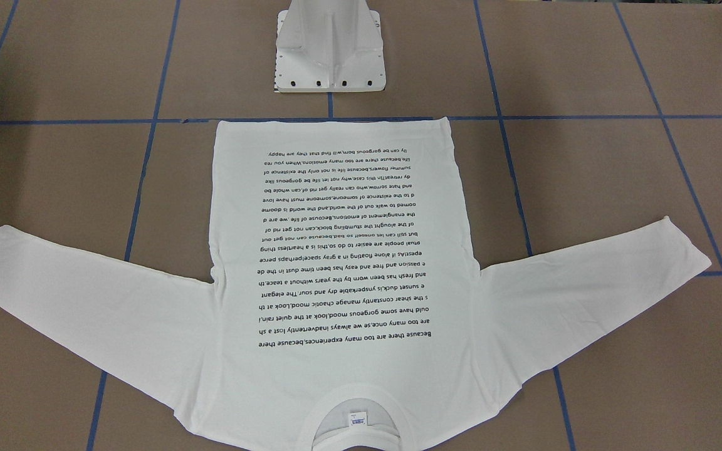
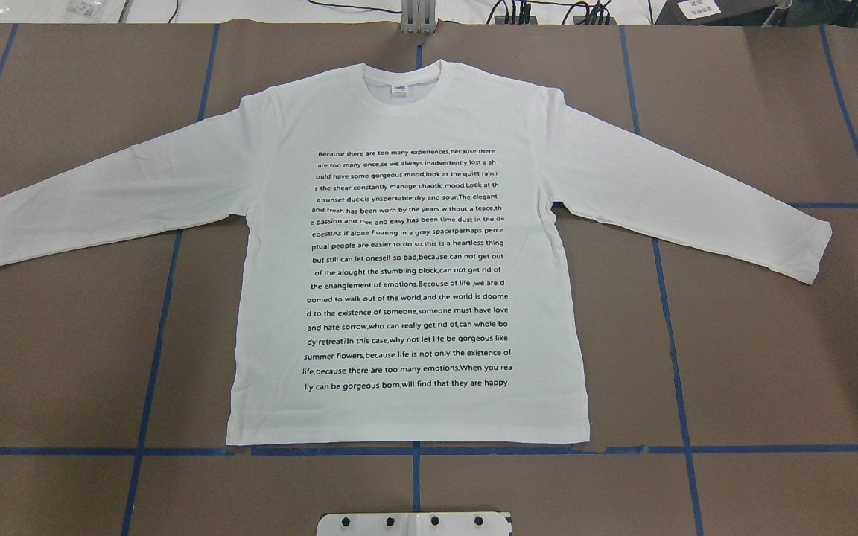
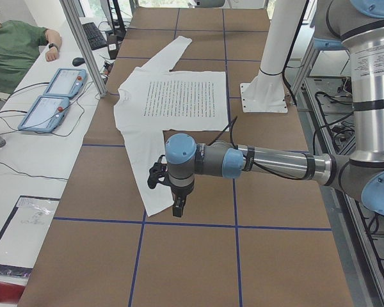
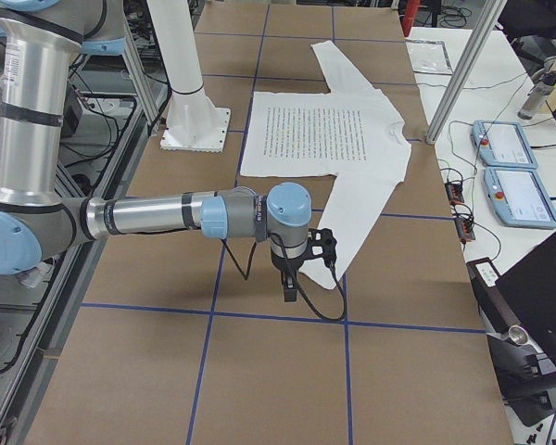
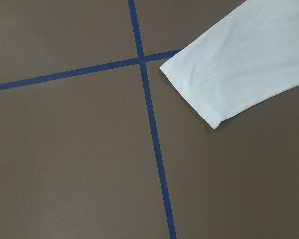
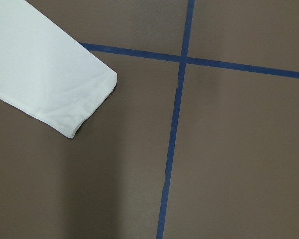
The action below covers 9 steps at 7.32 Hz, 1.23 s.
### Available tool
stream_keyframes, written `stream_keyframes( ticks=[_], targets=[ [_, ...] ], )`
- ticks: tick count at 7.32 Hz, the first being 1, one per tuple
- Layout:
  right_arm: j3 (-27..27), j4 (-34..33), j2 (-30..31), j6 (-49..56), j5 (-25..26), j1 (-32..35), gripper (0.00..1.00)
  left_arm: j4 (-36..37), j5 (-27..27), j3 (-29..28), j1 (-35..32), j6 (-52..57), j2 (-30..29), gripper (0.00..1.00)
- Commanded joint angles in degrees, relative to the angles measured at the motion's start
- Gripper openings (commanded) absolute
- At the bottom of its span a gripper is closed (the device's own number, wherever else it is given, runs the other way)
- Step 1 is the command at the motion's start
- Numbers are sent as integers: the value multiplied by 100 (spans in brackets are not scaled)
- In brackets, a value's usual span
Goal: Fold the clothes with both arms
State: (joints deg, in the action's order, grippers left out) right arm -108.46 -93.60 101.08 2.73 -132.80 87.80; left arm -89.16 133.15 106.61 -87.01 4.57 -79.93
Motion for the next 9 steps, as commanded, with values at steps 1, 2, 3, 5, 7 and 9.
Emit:
stream_keyframes(
  ticks=[1,2,3,5,7,9],
  targets=[
    [-35,0,-18,-9,0,0,100,56,-17,226,17,-9,4,100],
    [-35,0,-70,-9,9,0,100,22,-17,237,26,0,4,100],
    [-35,-17,-410,-349,-52,-52,100,21,-9,289,35,-96,-57,100],
    [209,697,-746,-1971,17,-955,100,30,-17,422,35,-97,-66,100],
    [1075,2600,-756,-3151,35,-1492,100,65,-9,431,35,-97,-49,100],
    [2428,4309,-1088,-3856,61,-1748,100,74,0,457,35,-97,-31,100]
  ],
)
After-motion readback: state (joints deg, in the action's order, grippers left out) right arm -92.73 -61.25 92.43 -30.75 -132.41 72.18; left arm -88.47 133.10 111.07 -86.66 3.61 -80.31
